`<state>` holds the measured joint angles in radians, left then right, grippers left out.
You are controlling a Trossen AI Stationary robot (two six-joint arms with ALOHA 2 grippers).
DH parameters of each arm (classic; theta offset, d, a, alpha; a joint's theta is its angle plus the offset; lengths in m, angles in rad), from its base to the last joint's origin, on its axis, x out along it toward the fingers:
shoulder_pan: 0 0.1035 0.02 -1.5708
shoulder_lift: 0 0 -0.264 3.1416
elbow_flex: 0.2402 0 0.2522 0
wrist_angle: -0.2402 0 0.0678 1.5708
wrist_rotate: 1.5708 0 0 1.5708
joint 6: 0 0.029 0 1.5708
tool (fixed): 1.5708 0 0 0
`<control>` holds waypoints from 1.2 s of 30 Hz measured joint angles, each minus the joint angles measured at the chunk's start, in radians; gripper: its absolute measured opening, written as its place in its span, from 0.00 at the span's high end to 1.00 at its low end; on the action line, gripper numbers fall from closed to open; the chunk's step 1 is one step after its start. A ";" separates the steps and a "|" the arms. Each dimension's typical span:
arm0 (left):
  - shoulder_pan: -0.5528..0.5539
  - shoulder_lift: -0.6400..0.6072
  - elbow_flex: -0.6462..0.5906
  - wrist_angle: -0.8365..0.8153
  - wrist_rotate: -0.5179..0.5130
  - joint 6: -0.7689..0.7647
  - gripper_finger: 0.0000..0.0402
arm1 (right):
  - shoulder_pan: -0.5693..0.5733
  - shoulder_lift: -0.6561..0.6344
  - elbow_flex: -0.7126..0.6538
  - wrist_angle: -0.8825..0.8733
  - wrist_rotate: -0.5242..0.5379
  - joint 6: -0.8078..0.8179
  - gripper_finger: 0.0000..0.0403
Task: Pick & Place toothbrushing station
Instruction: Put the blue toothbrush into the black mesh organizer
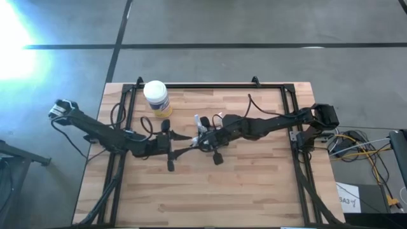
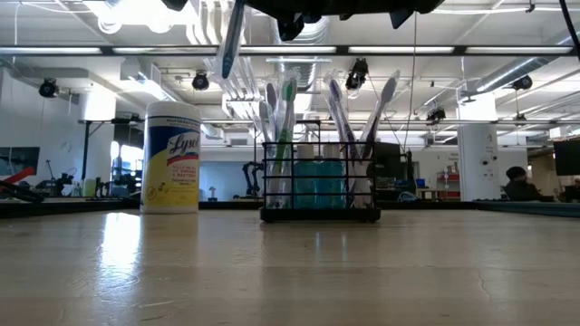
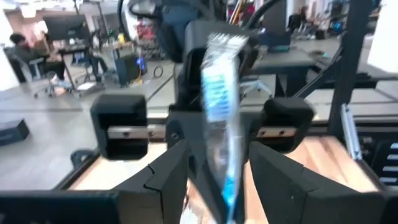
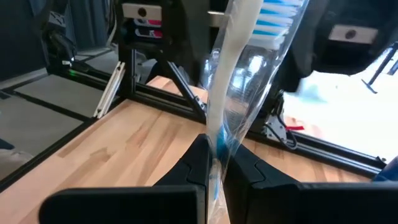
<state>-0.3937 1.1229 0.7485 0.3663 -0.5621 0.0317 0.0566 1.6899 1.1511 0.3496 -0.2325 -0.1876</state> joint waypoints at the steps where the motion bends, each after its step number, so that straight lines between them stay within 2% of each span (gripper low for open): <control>1: 0.004 0.000 0.000 -0.013 0.000 -0.012 0.57 | 0.000 0.001 0.000 -0.003 0.000 -0.001 0.97; 15: 0.048 0.078 0.041 -0.003 0.022 -0.001 0.58 | 0.000 0.001 0.003 0.003 0.033 -0.030 0.97; 26: 0.040 0.036 0.052 -0.046 0.056 0.011 0.80 | 0.000 0.001 0.001 -0.023 0.034 -0.045 0.96; 31: 0.041 0.045 0.051 -0.055 0.075 0.009 0.83 | 0.000 0.001 0.003 -0.019 0.033 -0.044 0.95; 36: 0.041 0.058 0.051 -0.064 0.075 0.006 0.82 | 0.001 0.001 0.004 -0.004 0.033 -0.042 0.95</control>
<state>-0.3527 1.1811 0.7994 0.3023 -0.4873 0.0376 0.0572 1.6909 1.1549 0.3458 -0.1995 -0.2293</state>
